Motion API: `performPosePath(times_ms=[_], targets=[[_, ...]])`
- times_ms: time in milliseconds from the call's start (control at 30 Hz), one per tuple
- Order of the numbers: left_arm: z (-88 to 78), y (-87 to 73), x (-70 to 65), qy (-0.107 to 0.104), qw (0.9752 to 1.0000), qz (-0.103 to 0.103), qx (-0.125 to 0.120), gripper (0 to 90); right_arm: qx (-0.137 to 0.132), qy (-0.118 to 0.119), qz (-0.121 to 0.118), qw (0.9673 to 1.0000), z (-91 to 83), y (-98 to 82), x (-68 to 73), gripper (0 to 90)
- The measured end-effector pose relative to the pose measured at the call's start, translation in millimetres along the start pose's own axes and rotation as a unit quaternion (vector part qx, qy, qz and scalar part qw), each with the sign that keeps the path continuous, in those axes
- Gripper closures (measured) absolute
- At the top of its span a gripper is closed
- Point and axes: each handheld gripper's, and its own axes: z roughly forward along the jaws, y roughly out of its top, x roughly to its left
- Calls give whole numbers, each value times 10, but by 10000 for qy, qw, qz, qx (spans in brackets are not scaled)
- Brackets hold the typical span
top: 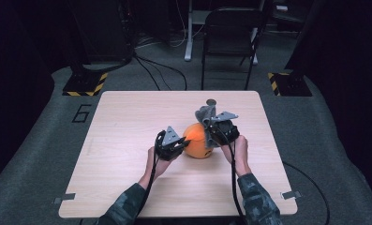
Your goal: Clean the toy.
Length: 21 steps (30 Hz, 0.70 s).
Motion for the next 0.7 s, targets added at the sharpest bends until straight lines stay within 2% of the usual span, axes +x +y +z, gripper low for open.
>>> performPosePath(times_ms=[33,100,167,367,500,600,700], targets=[[-7,-3,12,-13,10000,-25,11,810,70,3,79,9999,44,-36,-54,756],[-3,-9,19,-13,10000,-76,-49,809,161,179,265,9994,114,-107,-153,753],[-12,-3,22,-27,10000,-32,-22,808,143,276,428,9986,119,-124,-214,751],[-13,-1,2,-19,10000,-6,-75,804,-307,524,517,9968,-130,1,-267,744],[-11,7,-30,14,9999,44,-116,802,-554,810,463,9941,-272,112,-143,742],[-12,15,-49,-38,9999,53,-118,802,-639,1037,295,9921,-312,188,27,740],[-14,19,-67,-111,9998,106,-151,802,-655,1140,86,9913,-298,242,208,734]])
